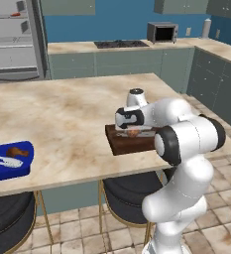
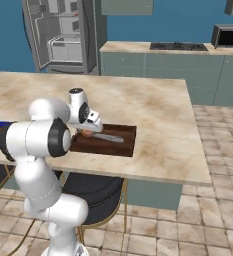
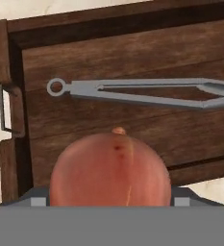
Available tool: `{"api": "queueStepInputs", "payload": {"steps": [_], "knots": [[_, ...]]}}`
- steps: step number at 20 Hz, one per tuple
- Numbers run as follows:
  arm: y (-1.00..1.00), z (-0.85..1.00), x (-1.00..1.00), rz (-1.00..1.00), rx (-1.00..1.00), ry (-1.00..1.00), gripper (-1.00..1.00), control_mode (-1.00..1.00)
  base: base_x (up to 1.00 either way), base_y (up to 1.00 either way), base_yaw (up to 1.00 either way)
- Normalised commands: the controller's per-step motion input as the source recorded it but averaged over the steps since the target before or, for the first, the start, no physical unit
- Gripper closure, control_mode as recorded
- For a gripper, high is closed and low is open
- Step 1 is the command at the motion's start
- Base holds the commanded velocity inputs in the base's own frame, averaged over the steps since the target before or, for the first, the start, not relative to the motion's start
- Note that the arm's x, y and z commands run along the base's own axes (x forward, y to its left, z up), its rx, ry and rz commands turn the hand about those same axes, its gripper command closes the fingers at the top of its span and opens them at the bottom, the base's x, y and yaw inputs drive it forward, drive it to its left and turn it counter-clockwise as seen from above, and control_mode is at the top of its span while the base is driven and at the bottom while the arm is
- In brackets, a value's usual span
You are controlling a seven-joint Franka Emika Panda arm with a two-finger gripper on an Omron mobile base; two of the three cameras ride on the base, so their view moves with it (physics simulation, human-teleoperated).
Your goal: Gather the carrot and onion from the fridge and place them on a tray on the dining counter. Then gather the chicken drumstick and fish from the fridge and place them on the other tray.
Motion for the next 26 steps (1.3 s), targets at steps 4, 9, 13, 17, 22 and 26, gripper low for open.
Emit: {"api": "queueStepInputs", "payload": {"steps": [4, 9, 13, 17, 22, 26], "knots": [[0.12, -0.30, 0.41, 0.02, 0.01, 0.00, 1.00, -1.00, 0.00, 0.00, 0.00], [0.14, -0.28, 0.26, 0.03, 0.01, 0.00, 1.00, -1.00, 0.00, 0.00, 0.00], [0.14, -0.28, 0.36, 0.03, 0.02, 0.00, 1.00, -1.00, 0.00, 0.00, 0.00], [0.11, -0.24, 0.38, 0.03, 0.02, 0.00, 1.00, -1.00, 0.00, 0.00, 0.00], [0.11, -0.24, 0.34, 0.03, 0.02, 0.00, -1.00, -1.00, 0.00, 0.00, 0.00], [0.03, -0.21, 0.08, 0.03, 0.02, 0.00, -1.00, -1.00, 0.00, 0.00, 0.00]]}}
